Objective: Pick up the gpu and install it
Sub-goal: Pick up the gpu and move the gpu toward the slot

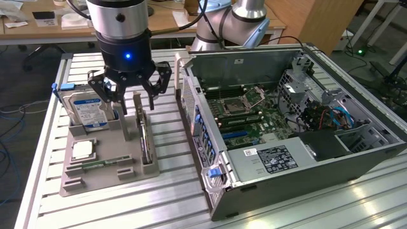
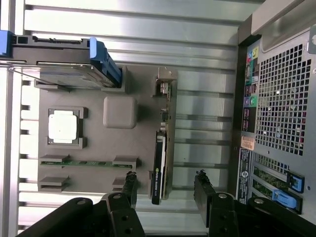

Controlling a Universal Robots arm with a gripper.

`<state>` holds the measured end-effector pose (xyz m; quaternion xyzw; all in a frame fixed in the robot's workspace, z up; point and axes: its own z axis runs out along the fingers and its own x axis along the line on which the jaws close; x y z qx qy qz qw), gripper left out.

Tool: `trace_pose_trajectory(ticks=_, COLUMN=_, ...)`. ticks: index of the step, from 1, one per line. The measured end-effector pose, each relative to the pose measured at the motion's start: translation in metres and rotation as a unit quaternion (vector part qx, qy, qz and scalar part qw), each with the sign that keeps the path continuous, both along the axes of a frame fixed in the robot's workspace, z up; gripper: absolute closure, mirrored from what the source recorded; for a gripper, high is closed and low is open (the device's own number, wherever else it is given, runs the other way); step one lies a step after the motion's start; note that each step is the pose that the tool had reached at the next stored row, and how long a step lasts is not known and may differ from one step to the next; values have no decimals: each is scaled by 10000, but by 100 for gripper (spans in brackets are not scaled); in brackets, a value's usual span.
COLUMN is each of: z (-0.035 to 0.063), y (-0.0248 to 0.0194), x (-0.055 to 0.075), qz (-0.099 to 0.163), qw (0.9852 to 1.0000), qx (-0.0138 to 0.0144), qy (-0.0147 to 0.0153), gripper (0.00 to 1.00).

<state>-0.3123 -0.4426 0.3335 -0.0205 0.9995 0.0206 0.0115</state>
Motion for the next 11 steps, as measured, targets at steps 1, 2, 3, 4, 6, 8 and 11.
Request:
trace_pose_trajectory(ticks=1, z=-3, y=0, x=0, qz=0, qw=10000, qx=0, qy=0, gripper=41)
trace_pose_trajectory(ticks=2, z=-7, y=0, x=0, qz=0, qw=10000, qx=0, qy=-1, gripper=41)
trace_pose_trajectory(ticks=3, z=-9, y=-1, x=0, qz=0, qw=10000, qx=0, qy=0, gripper=41)
trace_pose_trajectory(ticks=4, z=-12, y=-1, x=-1, qz=0, qw=10000, qx=0, qy=0, gripper=41)
trace_pose_trajectory(ticks=6, z=-18, y=-2, x=-2, qz=0, qw=10000, qx=0, qy=-1, gripper=41)
trace_pose_trajectory(ticks=8, z=-24, y=-3, x=-2, qz=0, qw=10000, qx=0, qy=-1, gripper=41)
trace_pose_trajectory(ticks=11, z=-33, y=-4, x=-3, qz=0, qw=10000, qx=0, qy=-1, gripper=41)
